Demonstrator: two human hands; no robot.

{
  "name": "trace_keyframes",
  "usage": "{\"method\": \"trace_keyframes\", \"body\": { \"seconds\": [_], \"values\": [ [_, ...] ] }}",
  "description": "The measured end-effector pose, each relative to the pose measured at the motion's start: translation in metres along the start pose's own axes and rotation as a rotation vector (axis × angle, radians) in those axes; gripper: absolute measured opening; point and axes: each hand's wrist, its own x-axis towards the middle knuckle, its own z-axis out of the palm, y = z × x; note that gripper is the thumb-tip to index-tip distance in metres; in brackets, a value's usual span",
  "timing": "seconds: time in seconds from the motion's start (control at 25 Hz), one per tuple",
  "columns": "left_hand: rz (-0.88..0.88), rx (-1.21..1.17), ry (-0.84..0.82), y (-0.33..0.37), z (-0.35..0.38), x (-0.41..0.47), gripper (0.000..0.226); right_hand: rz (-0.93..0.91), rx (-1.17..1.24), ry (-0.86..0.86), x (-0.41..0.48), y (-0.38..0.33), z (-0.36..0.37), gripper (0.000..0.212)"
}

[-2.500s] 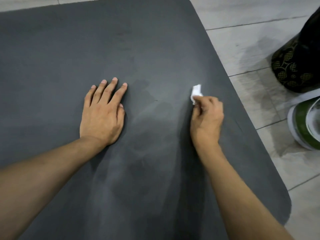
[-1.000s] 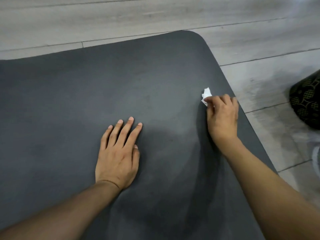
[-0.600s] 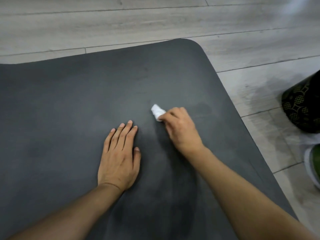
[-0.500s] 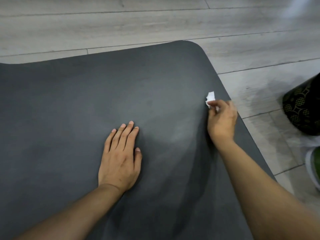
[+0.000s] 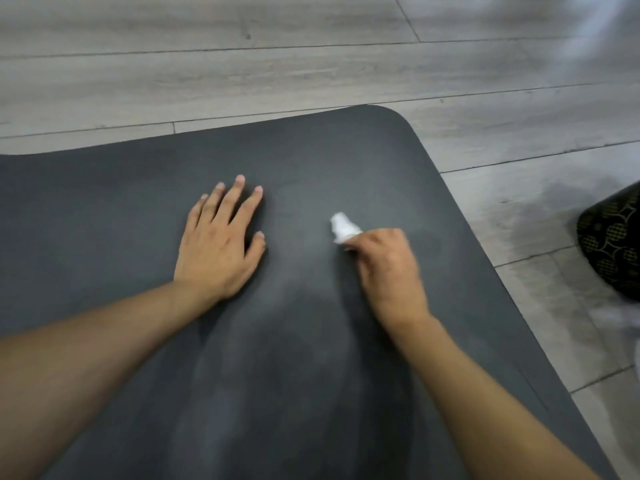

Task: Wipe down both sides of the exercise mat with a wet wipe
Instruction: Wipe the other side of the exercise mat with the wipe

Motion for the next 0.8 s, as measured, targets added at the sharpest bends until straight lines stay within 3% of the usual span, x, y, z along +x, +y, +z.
{"method": "trace_keyframes", "body": {
  "seconds": [0.12,0.2,0.28,0.36,0.44,0.48,0.64,0.72,0.8],
  "values": [
    [-0.033,0.061,-0.054,-0.010,0.012,0.027,0.075,0.527,-0.108,0.144,0.015,0.043,-0.008,0.027],
    [-0.027,0.057,-0.038,-0.010,0.014,0.028,0.073,0.659,-0.051,0.199,0.022,0.013,0.012,0.027],
    [-0.017,0.036,-0.033,-0.011,0.011,0.028,0.072,0.474,0.093,0.128,0.024,-0.040,0.035,0.029],
    [-0.014,0.031,-0.044,-0.014,0.010,0.029,0.072,0.135,0.152,-0.045,0.019,-0.072,0.040,0.029],
    [-0.007,0.049,-0.047,-0.013,0.009,0.030,0.073,-0.042,0.123,-0.068,0.032,-0.042,0.032,0.023],
    [-0.005,0.057,-0.043,-0.012,0.009,0.030,0.073,0.001,0.065,-0.034,0.041,-0.015,0.026,0.022],
    [-0.010,0.079,-0.042,-0.012,0.009,0.033,0.073,0.521,-0.071,0.186,0.064,0.043,0.012,0.027],
    [-0.009,0.081,-0.051,-0.013,0.008,0.033,0.073,0.477,0.047,0.167,0.061,-0.008,0.034,0.028],
    [-0.004,0.063,-0.048,-0.014,0.008,0.032,0.072,0.179,0.194,0.022,0.046,-0.067,0.052,0.023]
  ]
}}
